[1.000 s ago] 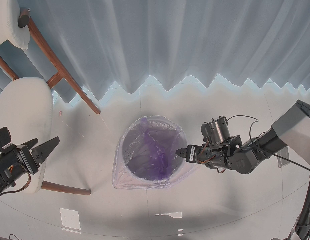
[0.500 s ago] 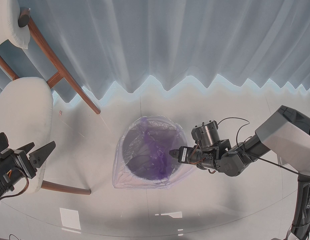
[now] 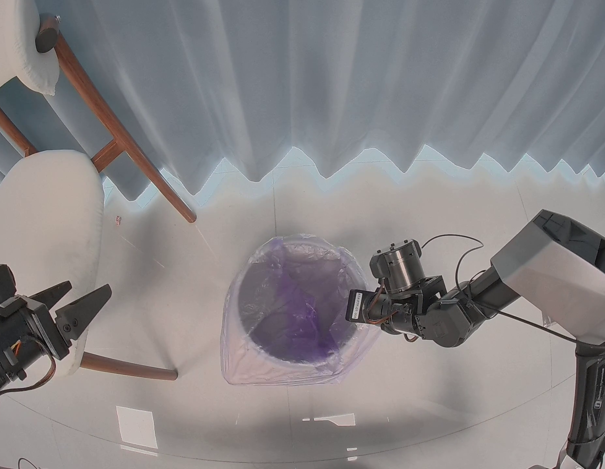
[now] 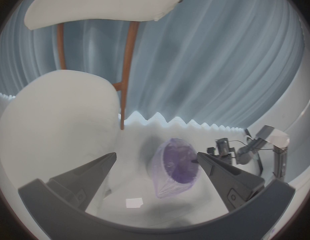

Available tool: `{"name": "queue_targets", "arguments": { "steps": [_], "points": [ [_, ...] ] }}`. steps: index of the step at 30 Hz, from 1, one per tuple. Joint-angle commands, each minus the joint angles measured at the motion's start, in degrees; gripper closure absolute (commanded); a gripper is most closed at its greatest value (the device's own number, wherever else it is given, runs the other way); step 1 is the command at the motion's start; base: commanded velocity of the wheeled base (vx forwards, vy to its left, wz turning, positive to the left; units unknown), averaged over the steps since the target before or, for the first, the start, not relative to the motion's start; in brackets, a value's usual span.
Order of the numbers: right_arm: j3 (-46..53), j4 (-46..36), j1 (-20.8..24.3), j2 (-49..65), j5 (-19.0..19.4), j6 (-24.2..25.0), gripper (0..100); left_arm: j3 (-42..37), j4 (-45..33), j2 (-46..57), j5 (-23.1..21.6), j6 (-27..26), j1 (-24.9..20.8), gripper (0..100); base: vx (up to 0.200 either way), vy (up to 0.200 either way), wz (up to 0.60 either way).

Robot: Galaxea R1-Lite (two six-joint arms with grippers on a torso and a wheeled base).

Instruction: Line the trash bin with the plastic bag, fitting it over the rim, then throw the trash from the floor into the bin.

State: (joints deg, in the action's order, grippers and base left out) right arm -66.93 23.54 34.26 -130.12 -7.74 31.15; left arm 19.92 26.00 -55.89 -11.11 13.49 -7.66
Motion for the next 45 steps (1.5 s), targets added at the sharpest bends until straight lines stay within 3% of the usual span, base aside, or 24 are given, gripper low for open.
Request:
{"name": "queue_targets", "arguments": {
  "steps": [1,6,11,12,16,23,26,30,45],
  "points": [
    [2.15,0.01,-0.59,2.68,-0.43,0.76,100,-0.85,0.10,1.58,-5.51,0.83,-1.22,0,0.000,0.000,0.00],
    [6.37,0.01,-1.38,8.57,0.97,0.67,100,-0.67,-0.43,0.35,-9.64,2.76,-4.65,0,0.000,0.000,0.00],
    [9.62,0.01,-1.56,13.76,3.96,0.76,100,-0.23,-0.07,-2.55,-10.25,6.90,-7.46,0,0.000,0.000,0.00],
    [13.84,-0.07,-1.74,19.56,8.97,0.76,100,0.21,-0.25,-4.40,-10.60,12.08,-8.87,0,0.000,0.000,0.00],
    [19.99,0.01,-2.44,25.09,12.14,0.49,100,0.56,-0.25,-7.83,-11.66,18.67,-10.36,0,0.000,0.000,0.00],
    [23.68,0.10,-2.18,29.58,12.84,0.93,100,0.30,0.10,-13.45,-12.71,19.38,-10.10,0,0.000,0.000,0.00],
    [24.83,0.01,-2.18,31.86,15.91,1.02,100,1.09,2.91,-16.62,-14.65,19.46,-9.83,0,0.000,0.000,0.00],
    [25.97,0.10,-1.82,33.44,16.53,0.93,100,1.00,6.43,-19.96,-18.78,18.76,-9.75,0,0.000,0.000,0.00],
    [27.82,0.10,-1.65,36.43,16.62,1.02,100,6.10,7.84,-27.16,-19.04,17.44,-11.24,0,0.000,0.000,0.00]
  ]
}}
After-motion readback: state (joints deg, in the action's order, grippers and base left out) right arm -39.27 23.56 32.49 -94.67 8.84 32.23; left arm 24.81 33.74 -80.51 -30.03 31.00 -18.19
